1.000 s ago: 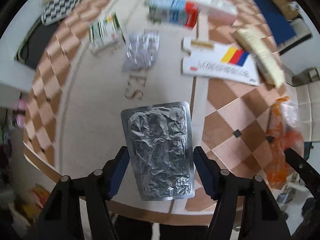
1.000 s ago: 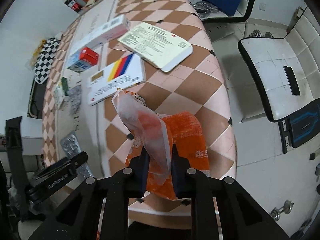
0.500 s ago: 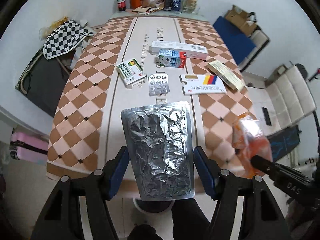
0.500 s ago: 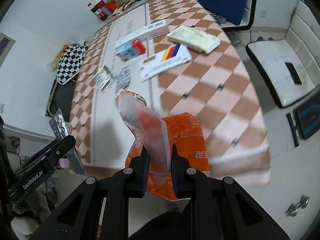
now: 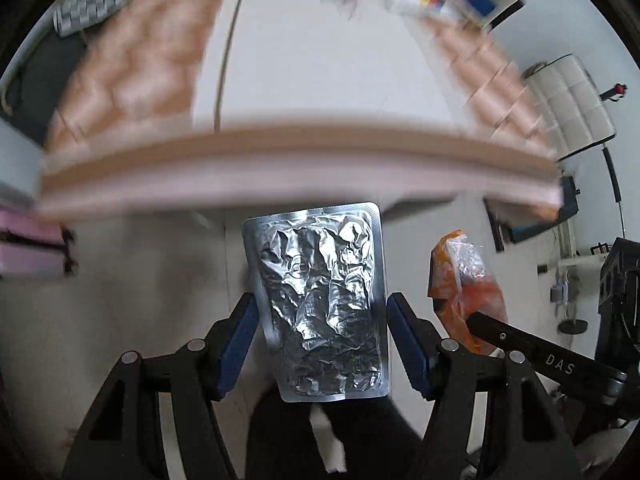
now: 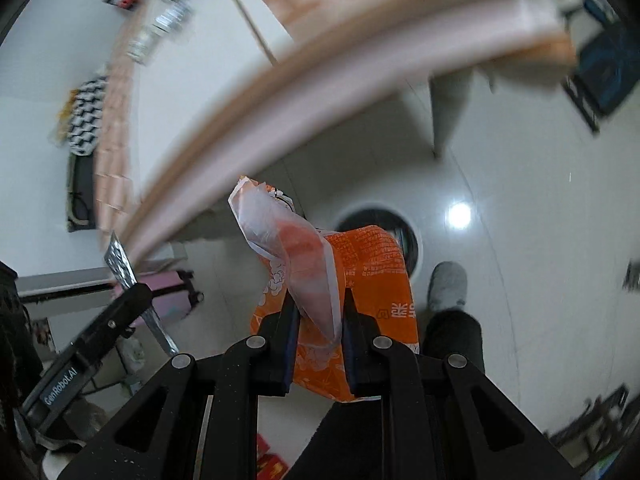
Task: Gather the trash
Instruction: 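Lift the orange bag and foil pack and carry them toward the bin, then open both grippers over the bin, dropping the orange bag and foil pack, then grasp the green-white medicine box with the left gripper while the right grasps the cream leaflet box, then carry the green medicine box and cream box over the trash bin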
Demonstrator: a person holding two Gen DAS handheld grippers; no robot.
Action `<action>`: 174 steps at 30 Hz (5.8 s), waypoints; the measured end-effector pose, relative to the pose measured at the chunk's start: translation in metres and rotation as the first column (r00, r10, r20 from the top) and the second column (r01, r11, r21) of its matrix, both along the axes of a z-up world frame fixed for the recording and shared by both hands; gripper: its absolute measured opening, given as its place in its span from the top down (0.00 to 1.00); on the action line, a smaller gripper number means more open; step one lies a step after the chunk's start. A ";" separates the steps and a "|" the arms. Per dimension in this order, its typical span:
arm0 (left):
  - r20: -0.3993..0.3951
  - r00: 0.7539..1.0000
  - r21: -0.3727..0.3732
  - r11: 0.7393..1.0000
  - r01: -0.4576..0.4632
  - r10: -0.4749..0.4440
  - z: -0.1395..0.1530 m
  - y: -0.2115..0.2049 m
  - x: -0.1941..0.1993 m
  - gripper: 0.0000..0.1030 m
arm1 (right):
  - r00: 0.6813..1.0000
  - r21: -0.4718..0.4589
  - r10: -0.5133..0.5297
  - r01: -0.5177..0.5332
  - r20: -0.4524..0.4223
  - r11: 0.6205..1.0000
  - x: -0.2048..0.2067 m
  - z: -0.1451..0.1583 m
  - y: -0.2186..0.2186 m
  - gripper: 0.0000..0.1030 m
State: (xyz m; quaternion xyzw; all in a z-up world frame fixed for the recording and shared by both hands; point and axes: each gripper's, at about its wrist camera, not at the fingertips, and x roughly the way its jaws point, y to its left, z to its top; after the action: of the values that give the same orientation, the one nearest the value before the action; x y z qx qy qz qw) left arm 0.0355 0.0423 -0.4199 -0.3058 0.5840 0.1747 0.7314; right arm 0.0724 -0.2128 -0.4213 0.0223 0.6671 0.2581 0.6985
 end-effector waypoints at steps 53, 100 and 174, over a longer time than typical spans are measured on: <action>-0.177 0.983 0.065 0.997 -0.045 0.056 -0.071 -0.009 -0.056 0.07 | 0.953 -0.313 0.269 -0.216 0.137 0.925 -0.049 -0.069 0.032 0.01; -0.157 0.862 0.190 0.871 -0.453 0.483 0.025 0.265 0.285 0.07 | 0.826 -0.431 0.513 -0.385 0.234 0.816 0.442 0.159 0.275 0.01; -0.154 0.988 -0.281 0.959 -0.044 0.000 -0.248 0.000 0.019 0.36 | 0.988 -0.147 -0.123 0.109 -0.093 0.983 0.013 -0.234 0.010 0.18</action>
State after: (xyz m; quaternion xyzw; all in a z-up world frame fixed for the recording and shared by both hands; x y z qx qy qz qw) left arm 0.0541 0.0427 -0.6676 -0.3997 0.6538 0.1201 0.6312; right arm 0.0854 -0.2025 -0.6553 0.0248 0.7160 0.1677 0.6772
